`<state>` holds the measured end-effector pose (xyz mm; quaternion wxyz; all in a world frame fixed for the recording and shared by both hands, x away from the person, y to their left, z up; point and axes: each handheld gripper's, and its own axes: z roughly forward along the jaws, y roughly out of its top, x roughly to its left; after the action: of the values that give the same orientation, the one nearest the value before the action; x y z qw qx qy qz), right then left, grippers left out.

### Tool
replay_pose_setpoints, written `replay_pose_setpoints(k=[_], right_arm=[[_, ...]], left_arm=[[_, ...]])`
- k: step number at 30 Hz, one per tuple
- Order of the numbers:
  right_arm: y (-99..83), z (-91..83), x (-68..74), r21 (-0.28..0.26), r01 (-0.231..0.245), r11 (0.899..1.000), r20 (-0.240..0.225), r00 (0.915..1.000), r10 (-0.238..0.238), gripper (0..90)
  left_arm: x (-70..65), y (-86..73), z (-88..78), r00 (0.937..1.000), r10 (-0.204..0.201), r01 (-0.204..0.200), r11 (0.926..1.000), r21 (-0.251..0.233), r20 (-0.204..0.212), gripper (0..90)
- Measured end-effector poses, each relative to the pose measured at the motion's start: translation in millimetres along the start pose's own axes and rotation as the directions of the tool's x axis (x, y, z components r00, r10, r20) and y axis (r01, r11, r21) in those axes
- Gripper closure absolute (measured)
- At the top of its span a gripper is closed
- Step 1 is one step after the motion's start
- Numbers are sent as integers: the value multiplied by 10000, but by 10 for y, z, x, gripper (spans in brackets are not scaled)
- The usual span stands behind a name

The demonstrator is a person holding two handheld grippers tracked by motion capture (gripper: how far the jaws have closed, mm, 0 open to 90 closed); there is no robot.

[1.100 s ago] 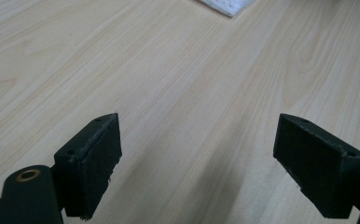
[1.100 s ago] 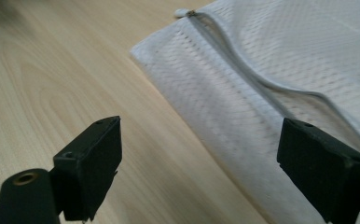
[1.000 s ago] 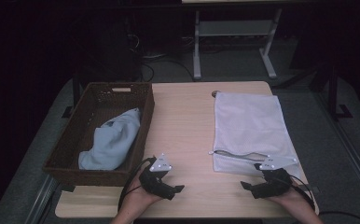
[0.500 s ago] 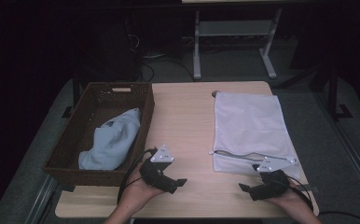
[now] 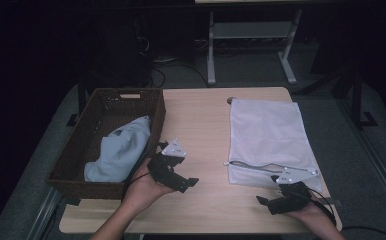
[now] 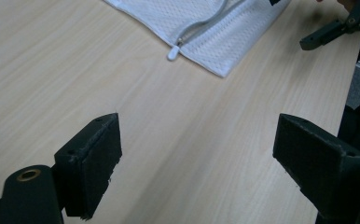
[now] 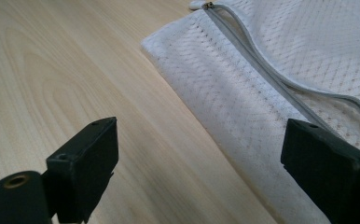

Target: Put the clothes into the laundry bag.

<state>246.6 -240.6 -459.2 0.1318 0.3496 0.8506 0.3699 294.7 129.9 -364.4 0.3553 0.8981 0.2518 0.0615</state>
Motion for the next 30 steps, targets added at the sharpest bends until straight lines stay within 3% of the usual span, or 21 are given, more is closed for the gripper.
replay_pose_setpoints(k=[16, 26, 27, 30], right_arm=[[-14, 11, -29, -19, -67, 10000, 32, 10000, 67, 94], [-18, 2, -49, -119, -213, 9997, 65, 9997, 214, 93], [-18, -1, -52, -136, -236, 9996, 68, 9997, 237, 93], [-19, -1, -53, -128, -251, 9996, 61, 9997, 251, 93]], left_arm=[[485, 136, -355, 9971, -347, 372, 9987, 355, -684, 147], [816, 99, -625, 9895, -524, 599, 9968, 524, -1344, 146], [899, 72, -670, 9860, -661, 749, 9958, 525, -1534, 146], [985, 38, -701, 9832, -710, 810, 9953, 538, -1681, 140]])
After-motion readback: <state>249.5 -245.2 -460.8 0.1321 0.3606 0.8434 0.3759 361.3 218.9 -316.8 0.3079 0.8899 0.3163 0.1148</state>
